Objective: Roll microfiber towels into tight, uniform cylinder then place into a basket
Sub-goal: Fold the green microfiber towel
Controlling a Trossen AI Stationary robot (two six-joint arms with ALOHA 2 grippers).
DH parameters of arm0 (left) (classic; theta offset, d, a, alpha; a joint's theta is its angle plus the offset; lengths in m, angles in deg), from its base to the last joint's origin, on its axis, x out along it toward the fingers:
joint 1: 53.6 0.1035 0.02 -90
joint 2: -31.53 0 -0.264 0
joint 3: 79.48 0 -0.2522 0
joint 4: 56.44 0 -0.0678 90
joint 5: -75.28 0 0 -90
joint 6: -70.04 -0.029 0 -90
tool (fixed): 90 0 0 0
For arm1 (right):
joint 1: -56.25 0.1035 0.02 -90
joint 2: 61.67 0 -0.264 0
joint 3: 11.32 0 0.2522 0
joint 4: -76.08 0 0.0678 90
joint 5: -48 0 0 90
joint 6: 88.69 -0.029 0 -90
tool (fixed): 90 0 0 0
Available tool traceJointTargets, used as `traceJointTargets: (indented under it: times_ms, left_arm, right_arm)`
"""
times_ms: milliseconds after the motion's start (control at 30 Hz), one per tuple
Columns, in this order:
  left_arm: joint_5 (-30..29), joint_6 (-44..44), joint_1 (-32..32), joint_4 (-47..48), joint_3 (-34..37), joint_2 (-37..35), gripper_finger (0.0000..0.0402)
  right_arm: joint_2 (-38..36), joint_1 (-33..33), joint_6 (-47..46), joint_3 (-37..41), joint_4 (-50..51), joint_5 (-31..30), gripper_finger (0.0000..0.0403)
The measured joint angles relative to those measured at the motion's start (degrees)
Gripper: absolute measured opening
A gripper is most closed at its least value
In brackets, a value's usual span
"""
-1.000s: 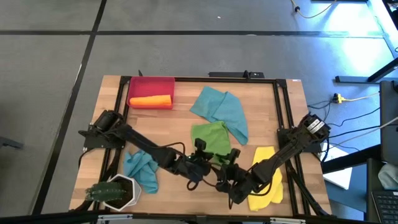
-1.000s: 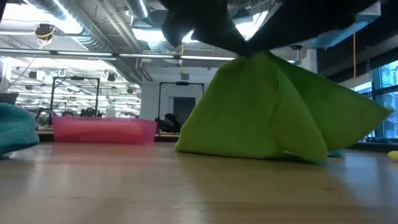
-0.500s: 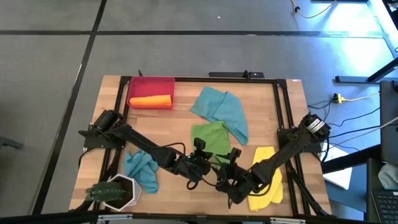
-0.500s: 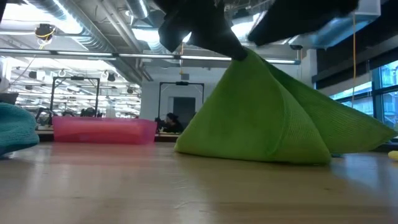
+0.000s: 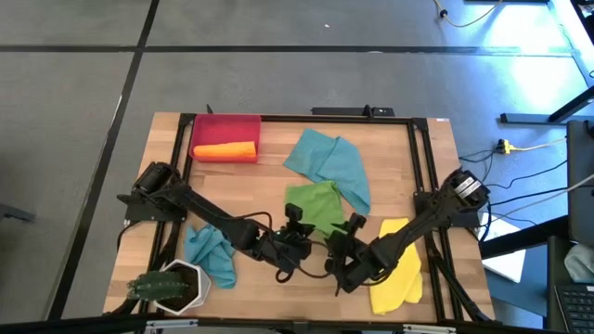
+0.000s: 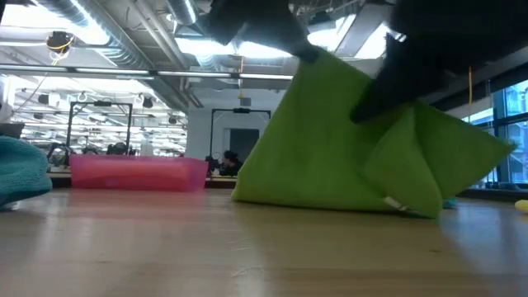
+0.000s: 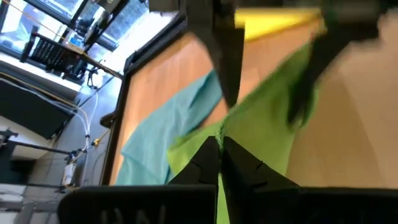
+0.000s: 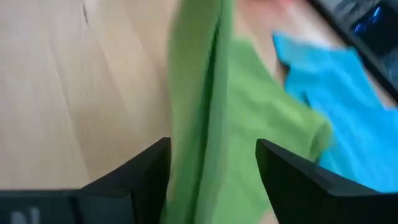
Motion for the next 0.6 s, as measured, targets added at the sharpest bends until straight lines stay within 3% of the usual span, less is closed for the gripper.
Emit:
traceJointTargets:
  times_ms: [267,600]
  left_arm:
    - [-0.6,0.9,0.0,1.2,0.1,0.0,0.0000]
    - [-1.7,1.2,0.0,3.2,0.1,-0.1,0.0000]
  right_arm:
    - [-0.4,2.1,-9.1,0.0,9.9,8.7,0.0188]
    - [-0.4,4.3,-9.0,0.0,12.2,15.3,0.0151]
